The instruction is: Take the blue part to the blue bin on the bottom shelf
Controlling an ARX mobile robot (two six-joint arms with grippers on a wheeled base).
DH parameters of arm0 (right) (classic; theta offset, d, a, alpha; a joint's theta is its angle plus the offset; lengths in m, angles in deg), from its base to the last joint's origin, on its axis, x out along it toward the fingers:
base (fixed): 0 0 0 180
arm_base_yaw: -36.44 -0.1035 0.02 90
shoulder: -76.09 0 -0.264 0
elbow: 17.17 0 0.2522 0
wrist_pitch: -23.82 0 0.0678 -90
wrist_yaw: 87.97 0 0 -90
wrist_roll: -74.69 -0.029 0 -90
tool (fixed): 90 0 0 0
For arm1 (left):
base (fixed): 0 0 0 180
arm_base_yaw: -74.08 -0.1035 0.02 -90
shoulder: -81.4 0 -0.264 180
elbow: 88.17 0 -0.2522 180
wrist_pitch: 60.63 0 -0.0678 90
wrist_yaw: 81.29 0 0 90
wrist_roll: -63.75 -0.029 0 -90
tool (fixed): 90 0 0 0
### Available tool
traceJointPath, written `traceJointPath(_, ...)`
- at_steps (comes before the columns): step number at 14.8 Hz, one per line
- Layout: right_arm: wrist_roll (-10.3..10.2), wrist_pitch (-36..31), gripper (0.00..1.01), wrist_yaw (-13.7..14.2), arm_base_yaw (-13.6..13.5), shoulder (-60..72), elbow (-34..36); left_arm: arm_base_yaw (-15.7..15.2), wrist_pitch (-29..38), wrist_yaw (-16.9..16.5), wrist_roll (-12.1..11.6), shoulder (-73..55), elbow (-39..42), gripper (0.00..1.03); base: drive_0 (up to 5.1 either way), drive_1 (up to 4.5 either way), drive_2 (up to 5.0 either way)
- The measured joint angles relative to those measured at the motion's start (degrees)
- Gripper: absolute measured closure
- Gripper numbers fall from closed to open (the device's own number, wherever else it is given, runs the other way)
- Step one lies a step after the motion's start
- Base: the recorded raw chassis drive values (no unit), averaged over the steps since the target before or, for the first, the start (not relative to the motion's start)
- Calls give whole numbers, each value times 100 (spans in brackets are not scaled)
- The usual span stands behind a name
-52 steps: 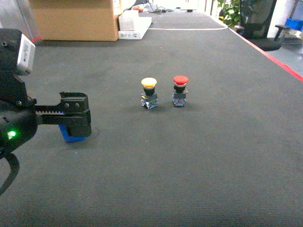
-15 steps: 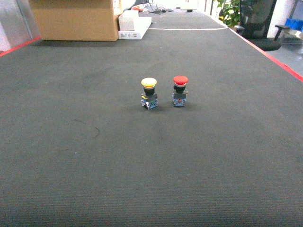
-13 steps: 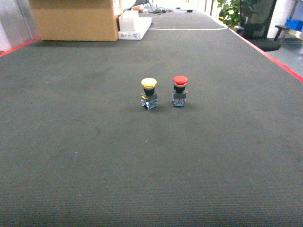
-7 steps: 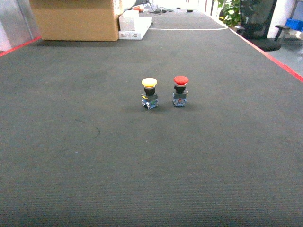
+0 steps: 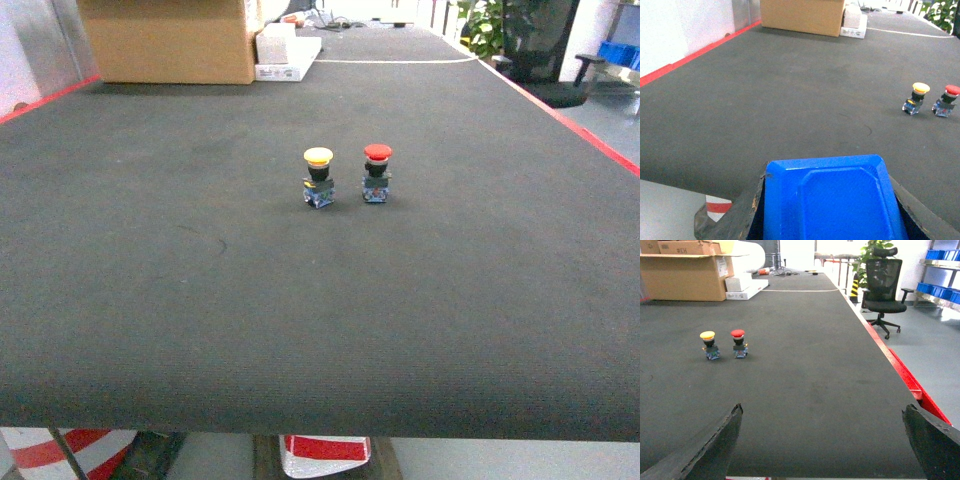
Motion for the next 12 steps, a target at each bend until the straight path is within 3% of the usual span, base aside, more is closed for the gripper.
traceJointPath(3, 0, 15, 3, 2, 0, 0, 0, -7, 15, 17, 0, 13, 0, 59, 0, 0, 0)
traceJointPath(12, 0, 17, 3, 2, 0, 0, 0, -4, 15, 15, 0, 9, 0, 59, -161, -161, -161)
